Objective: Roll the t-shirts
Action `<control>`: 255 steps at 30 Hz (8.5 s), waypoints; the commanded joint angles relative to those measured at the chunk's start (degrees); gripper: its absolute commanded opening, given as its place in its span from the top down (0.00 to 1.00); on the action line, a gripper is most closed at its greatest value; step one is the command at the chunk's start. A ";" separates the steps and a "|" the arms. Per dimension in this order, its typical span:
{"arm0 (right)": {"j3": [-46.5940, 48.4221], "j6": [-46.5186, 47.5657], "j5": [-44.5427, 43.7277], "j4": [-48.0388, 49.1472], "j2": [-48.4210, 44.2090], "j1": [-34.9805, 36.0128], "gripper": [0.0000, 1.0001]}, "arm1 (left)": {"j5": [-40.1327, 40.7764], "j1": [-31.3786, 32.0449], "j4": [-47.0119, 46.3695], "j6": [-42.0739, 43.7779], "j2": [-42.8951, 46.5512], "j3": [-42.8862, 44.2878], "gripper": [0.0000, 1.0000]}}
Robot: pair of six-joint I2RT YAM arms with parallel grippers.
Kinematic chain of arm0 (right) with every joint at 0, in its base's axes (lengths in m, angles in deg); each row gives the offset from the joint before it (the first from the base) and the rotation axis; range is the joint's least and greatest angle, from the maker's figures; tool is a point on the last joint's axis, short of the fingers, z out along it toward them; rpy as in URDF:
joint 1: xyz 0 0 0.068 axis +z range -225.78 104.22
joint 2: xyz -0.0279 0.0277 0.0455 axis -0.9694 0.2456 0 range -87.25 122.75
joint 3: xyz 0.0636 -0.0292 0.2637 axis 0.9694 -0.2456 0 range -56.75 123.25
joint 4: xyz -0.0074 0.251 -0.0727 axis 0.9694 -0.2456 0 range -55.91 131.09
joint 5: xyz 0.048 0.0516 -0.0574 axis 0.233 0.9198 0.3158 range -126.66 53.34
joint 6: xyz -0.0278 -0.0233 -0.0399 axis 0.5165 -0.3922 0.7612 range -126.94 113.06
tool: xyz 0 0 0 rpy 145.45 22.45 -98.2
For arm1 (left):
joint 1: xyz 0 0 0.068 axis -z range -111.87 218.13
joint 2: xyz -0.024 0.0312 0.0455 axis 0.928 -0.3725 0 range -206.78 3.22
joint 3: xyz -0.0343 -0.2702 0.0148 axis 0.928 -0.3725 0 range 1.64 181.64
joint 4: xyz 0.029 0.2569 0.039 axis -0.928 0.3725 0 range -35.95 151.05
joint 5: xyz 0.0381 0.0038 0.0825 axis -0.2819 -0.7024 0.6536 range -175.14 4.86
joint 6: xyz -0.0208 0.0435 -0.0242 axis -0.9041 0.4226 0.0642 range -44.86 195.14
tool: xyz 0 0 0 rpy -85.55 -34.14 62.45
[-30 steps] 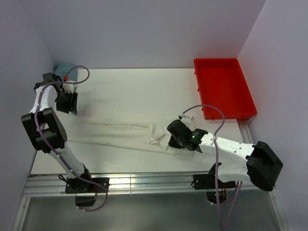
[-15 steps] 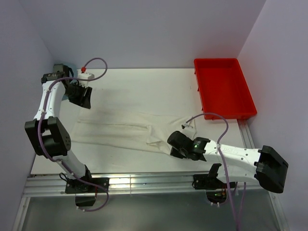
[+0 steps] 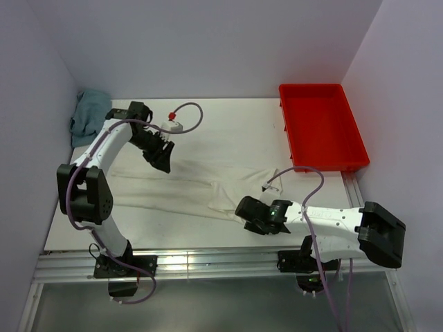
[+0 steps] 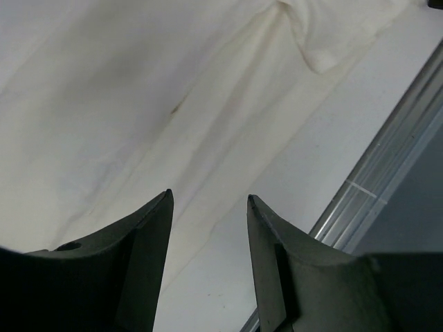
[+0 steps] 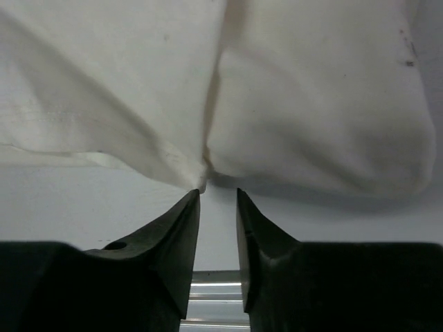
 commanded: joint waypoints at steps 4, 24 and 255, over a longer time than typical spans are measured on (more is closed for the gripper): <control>6.94 -2.94 -7.38 -7.45 -3.88 0.72 0.60 | -6.07 4.82 1.20 2.27 -3.35 -0.98 0.47; 6.24 16.03 -2.73 6.32 -4.34 -30.92 0.61 | 0.86 20.64 -21.20 -16.79 -6.87 -10.55 0.45; 5.44 16.21 3.08 1.42 9.02 -18.97 0.43 | 6.93 -22.24 -19.63 -14.44 3.77 -10.38 0.48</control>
